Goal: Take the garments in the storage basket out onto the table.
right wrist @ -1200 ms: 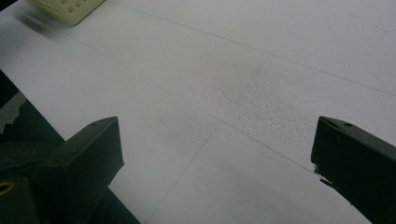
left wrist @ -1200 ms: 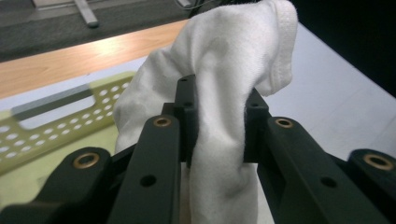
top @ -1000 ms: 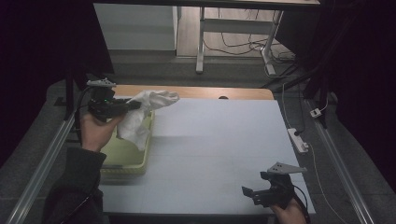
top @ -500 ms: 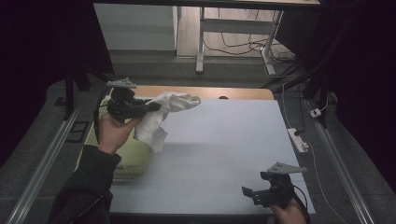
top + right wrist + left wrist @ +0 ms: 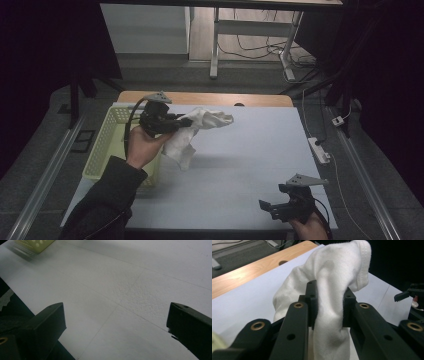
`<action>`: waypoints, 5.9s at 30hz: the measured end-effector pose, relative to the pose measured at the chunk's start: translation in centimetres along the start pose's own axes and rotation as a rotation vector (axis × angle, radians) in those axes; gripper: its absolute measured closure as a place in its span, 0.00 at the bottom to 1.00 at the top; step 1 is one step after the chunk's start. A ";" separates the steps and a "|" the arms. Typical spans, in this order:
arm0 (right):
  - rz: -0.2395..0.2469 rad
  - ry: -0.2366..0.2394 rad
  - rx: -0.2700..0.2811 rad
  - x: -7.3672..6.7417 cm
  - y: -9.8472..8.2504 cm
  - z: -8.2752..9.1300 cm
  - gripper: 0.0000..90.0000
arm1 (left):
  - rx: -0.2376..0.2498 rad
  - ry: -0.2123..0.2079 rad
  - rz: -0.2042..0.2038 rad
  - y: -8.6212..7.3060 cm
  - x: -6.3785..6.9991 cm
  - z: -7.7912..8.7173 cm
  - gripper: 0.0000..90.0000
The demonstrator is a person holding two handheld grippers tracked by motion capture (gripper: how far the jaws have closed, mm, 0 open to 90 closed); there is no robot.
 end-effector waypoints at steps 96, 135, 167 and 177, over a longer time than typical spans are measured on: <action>0.027 0.004 -0.003 -0.2 -0.1 0.0 0.02 | -0.246 -0.118 0.029 -9.0 0.1 -13.9 0.00; 0.040 0.012 -0.006 -0.4 -0.1 0.0 0.02 | -0.149 -0.192 -0.021 -8.0 2.2 -9.2 0.00; 0.044 0.006 -0.007 -0.4 -0.1 0.0 0.02 | -0.083 -0.171 0.031 -8.9 3.3 -3.2 0.01; 0.046 0.003 -0.007 -0.4 -0.1 0.0 0.02 | -0.077 -0.148 0.043 -10.1 3.3 -1.4 0.00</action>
Point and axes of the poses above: each handheld gripper's, and its own axes: z roughly backward along the jaws, y roughly out of its top, x roughly to its right, the point moved 9 cm from there along -z, roughly forward along the jaws, and after that the axes turned 11 degrees about -y, right-handed, at the moved point
